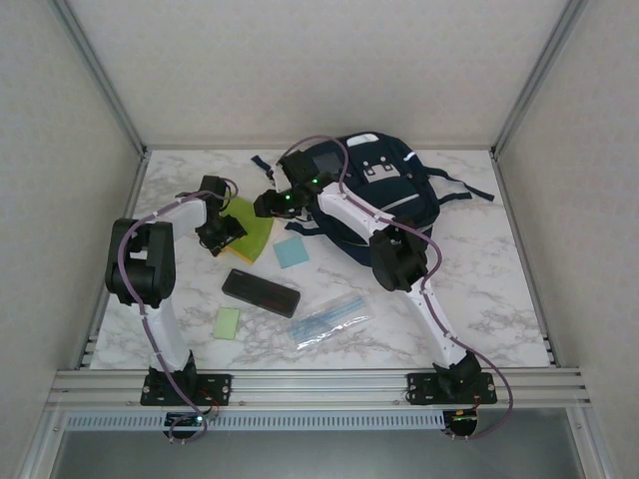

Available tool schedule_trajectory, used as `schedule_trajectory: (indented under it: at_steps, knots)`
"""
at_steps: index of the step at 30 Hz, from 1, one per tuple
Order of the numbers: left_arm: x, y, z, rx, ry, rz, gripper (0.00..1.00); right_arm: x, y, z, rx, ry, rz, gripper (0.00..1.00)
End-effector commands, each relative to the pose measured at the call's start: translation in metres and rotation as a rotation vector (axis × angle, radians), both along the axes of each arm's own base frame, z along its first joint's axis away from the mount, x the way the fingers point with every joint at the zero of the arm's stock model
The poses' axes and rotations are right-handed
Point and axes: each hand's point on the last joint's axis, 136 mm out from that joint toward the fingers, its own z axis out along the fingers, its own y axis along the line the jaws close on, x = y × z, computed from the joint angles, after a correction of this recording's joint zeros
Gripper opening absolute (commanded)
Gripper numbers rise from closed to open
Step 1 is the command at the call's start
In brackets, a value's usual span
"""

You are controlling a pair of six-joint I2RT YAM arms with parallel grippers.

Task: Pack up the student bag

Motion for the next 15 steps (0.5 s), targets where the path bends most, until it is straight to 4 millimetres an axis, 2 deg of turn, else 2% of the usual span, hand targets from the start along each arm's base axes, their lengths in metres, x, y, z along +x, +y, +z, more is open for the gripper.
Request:
schedule_trajectory:
  at_steps: [1,8,12,15]
  knots:
    - [0.002,-0.004,-0.038,0.002,0.027,-0.023,0.58,-0.014,0.012,0.01,0.082,0.06,0.045,0.47]
    - [0.002,-0.004,-0.037,0.001,0.026,-0.024,0.58,-0.009,0.005,-0.01,0.026,0.068,0.011,0.39]
    - [0.003,-0.004,-0.033,0.002,0.015,-0.025,0.58,-0.007,-0.001,-0.022,-0.025,0.072,-0.009,0.29]
    - [0.006,-0.004,-0.027,0.002,0.003,-0.027,0.58,-0.004,-0.007,-0.024,-0.061,0.06,-0.027,0.12]
